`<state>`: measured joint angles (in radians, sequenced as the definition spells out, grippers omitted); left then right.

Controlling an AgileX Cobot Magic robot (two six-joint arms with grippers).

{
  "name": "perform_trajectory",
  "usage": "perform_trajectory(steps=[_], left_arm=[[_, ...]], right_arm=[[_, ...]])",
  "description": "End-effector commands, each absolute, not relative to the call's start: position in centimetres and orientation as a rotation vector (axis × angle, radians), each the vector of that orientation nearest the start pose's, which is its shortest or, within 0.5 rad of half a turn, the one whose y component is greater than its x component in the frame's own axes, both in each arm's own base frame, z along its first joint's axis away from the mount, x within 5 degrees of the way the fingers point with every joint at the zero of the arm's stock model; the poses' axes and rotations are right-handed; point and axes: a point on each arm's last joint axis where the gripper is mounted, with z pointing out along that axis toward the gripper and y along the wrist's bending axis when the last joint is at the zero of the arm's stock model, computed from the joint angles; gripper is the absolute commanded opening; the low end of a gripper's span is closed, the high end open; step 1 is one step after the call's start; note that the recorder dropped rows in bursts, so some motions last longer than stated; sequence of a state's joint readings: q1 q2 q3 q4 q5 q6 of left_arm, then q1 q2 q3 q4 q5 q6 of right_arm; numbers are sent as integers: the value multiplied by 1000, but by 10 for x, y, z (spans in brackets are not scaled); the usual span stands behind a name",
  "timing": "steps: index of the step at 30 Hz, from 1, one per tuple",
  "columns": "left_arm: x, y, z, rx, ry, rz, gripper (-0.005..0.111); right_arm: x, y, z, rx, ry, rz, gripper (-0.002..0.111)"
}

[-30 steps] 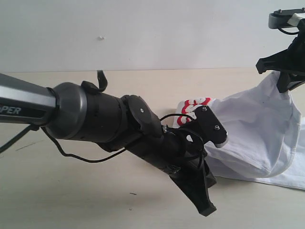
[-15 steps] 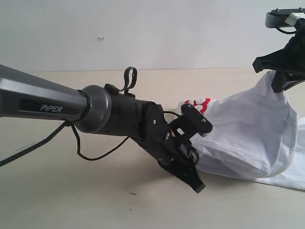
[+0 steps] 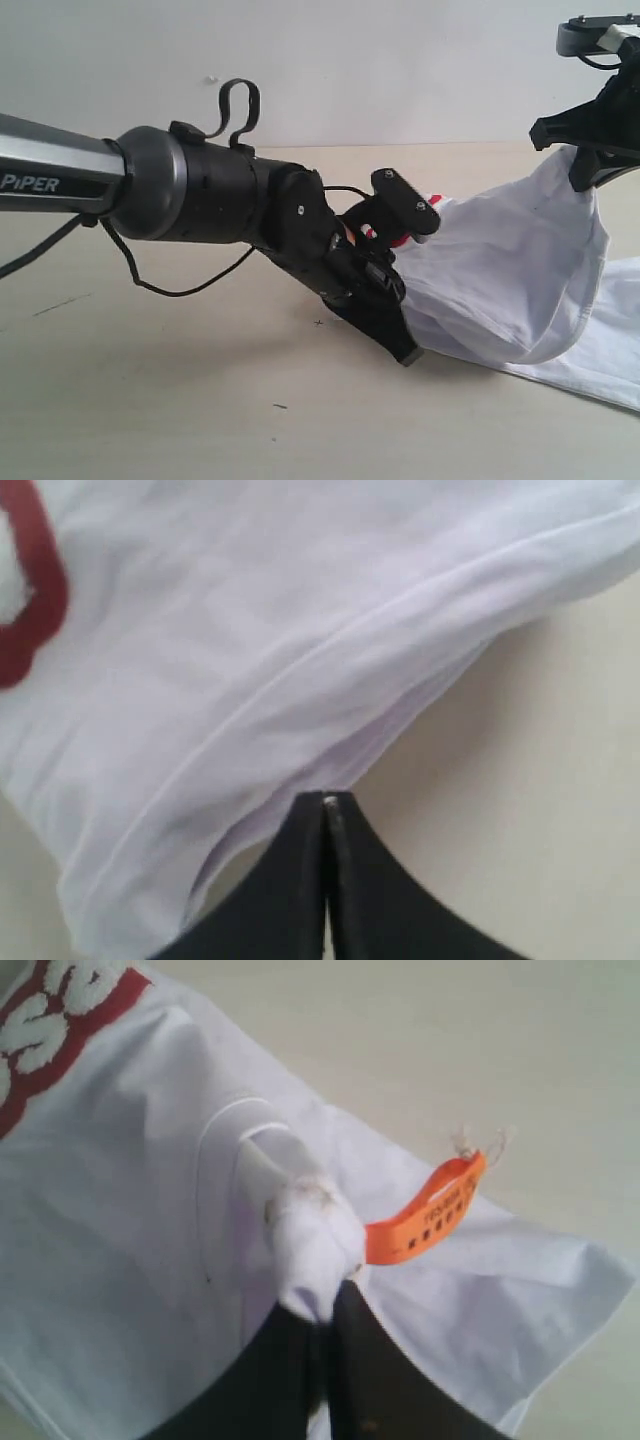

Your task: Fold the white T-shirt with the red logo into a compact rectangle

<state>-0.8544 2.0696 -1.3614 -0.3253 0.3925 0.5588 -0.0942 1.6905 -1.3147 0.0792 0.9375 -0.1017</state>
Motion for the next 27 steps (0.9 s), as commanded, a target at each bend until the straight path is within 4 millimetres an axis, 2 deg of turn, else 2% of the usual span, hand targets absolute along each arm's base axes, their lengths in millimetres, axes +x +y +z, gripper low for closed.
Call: perform_trajectory(steps=[1, 7, 15, 18, 25, 27], left_arm=[[276, -344, 140, 1379, 2134, -403, 0], [272, -348, 117, 1430, 2160, -417, 0], [272, -369, 131, 1345, 2023, -417, 0], [273, -370, 126, 1336, 2018, -405, 0], [284, -349, 92, 1382, 2218, -408, 0], [291, -341, 91, 1354, 2255, -403, 0]], right_arm=[[348, -26, 276, 33, 2732, 56, 0], [349, -25, 282, 38, 2717, 74, 0], [349, -24, 282, 23, 2719, 92, 0], [348, -24, 281, 21, 2732, 92, 0], [348, -24, 282, 7, 2732, 82, 0], [347, -25, 284, 3, 2725, 72, 0]])
